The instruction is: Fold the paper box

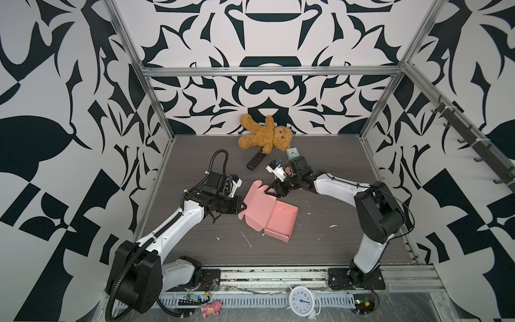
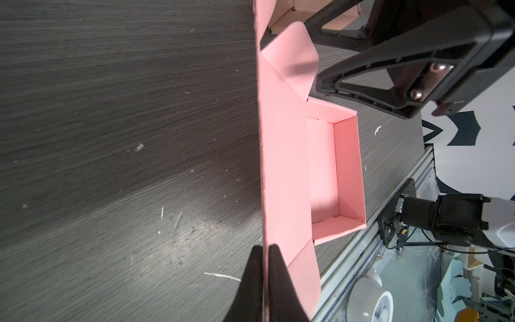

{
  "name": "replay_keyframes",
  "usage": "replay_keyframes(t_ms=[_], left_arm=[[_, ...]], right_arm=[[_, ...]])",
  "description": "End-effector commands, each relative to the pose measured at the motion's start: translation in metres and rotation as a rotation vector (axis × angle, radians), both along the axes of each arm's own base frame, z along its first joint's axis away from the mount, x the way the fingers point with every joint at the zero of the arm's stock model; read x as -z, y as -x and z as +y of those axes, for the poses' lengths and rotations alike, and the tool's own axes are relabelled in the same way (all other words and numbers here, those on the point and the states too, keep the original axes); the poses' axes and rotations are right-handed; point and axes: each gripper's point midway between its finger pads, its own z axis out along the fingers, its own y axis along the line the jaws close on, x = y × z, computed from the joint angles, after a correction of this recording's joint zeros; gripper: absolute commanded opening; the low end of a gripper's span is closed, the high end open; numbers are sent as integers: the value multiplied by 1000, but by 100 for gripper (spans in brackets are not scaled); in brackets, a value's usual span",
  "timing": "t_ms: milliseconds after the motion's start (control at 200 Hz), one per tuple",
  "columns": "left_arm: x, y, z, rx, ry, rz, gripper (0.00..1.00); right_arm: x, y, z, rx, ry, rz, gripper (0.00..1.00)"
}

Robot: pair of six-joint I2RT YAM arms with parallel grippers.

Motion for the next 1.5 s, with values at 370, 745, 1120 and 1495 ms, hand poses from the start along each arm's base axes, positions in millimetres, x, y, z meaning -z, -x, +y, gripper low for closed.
replay_keyframes(t_ms=[370, 745, 1120, 1495], left_arm=[[-16, -8, 2, 1, -10, -66, 9], [-29, -6, -1, 25, 18, -102, 9], [-48, -2, -7, 56, 78, -146, 10], [-40, -13, -6, 29, 47, -132, 10]], right_arm=[[-18, 24, -4, -45, -29, -12, 30], [-16, 21, -10, -18, 19, -20, 24], [-18, 17, -13, 8, 40, -35, 16], [-26, 13, -24, 101, 31, -82, 0]])
